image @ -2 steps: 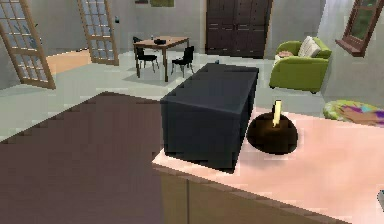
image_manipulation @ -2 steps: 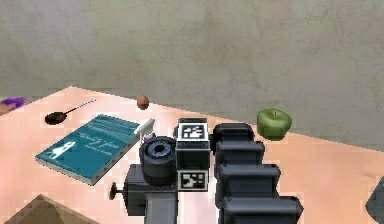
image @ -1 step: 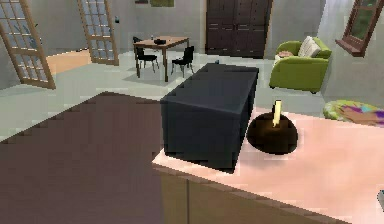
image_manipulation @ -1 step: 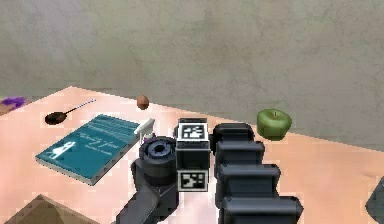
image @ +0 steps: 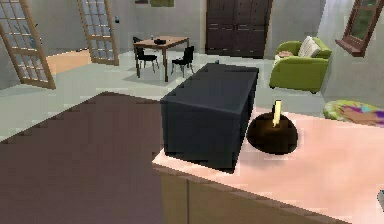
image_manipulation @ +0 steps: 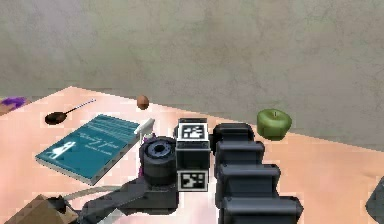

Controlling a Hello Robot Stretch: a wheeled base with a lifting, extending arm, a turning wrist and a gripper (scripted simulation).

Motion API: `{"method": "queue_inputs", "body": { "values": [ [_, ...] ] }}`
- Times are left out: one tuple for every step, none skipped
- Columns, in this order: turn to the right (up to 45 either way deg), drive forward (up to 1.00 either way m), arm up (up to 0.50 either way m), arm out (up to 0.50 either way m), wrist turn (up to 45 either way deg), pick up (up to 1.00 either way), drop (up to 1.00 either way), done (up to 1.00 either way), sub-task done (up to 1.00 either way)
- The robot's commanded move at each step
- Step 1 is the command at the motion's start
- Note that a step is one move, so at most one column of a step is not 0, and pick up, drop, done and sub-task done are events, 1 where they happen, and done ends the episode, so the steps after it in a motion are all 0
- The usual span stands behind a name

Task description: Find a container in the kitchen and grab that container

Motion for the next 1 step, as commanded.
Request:
{"method": "queue_inputs", "body": {
  "values": [
    [0.0, 0.0, 0.0, 0.0, 45.0, 0.0, 0.0, 0.0, 0.0]
  ]
}}
